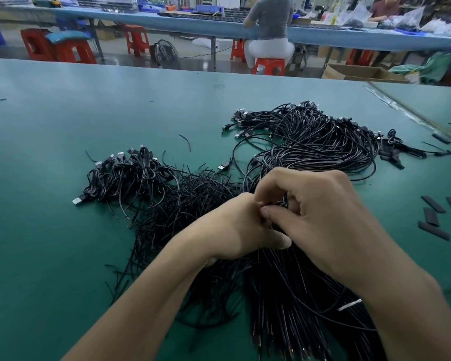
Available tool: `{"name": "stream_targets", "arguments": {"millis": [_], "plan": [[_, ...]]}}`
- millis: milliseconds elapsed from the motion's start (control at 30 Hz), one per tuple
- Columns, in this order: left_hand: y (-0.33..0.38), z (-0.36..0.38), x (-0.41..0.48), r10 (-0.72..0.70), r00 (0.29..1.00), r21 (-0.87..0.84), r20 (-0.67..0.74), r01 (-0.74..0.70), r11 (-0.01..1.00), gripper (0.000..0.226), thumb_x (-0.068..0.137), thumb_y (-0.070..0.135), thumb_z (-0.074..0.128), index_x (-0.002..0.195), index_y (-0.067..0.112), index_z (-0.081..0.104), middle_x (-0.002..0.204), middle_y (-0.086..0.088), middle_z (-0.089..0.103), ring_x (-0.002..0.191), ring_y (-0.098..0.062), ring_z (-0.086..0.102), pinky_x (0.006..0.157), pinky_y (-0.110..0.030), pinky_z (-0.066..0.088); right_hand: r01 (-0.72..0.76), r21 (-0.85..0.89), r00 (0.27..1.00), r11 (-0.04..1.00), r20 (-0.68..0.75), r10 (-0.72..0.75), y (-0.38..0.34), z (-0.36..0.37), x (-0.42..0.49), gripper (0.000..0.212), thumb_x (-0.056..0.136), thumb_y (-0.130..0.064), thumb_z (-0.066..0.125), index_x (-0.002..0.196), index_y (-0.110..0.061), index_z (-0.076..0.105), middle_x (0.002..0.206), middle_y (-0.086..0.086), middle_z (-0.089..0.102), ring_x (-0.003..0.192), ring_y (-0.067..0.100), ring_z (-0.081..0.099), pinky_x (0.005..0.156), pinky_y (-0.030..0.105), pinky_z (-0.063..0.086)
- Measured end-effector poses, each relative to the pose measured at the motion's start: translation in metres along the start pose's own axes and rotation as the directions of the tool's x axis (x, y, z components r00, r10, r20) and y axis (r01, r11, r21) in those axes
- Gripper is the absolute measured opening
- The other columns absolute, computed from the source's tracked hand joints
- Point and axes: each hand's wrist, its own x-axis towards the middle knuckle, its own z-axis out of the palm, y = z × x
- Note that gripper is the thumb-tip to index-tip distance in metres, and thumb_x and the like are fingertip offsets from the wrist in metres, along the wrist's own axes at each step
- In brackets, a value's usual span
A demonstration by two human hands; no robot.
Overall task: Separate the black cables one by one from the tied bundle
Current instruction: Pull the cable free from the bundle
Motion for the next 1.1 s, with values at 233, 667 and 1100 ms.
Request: {"name": "stream_targets", "arguments": {"millis": [233,667,1100], "plan": [[-0.003,-0.003,-0.002,-0.042,0.999,-0.241,-0.024,0.034,0.970,0.020,0.074,0.012,0.066,0.058,0.022,0.060,0.046,0.013,0.039,0.040,-0.005,0.031,0.038,-0.016,0.026,0.027,0.042,0.999,0.999,-0.031,-0.025,0.001,0.009,0.001,0.016,0.090,-0.018,0.065,0.092,-0.031,0.057,0.079,-0.019,0.055,0.081,0.005,0.051,0.072,0.037,0.047],[0.012,-0.001,0.002,0.126,0.909,-0.572,-0.398,-0.353,0.740,0.008,0.098,0.020,0.057,0.090,0.018,0.058,0.078,-0.003,0.056,0.071,-0.015,0.052,0.065,-0.025,0.047,-0.034,0.652,0.902,0.757,-0.307,0.305,0.001,0.010,0.008,0.028,0.090,-0.001,0.066,0.083,-0.025,0.054,0.071,-0.008,0.062,0.064,0.001,0.057,0.061,0.019,0.049],[-0.001,-0.002,-0.002,0.507,0.684,0.091,-0.525,-0.548,0.832,0.026,0.092,0.015,0.052,0.106,0.020,0.073,0.085,-0.002,0.073,0.071,-0.029,0.065,0.063,-0.042,0.054,-0.129,0.970,0.868,0.208,0.009,0.497,0.007,0.010,0.014,0.035,0.087,0.011,0.060,0.076,-0.019,0.045,0.058,-0.006,0.059,0.048,0.003,0.047,0.044,0.014,0.037]]}}
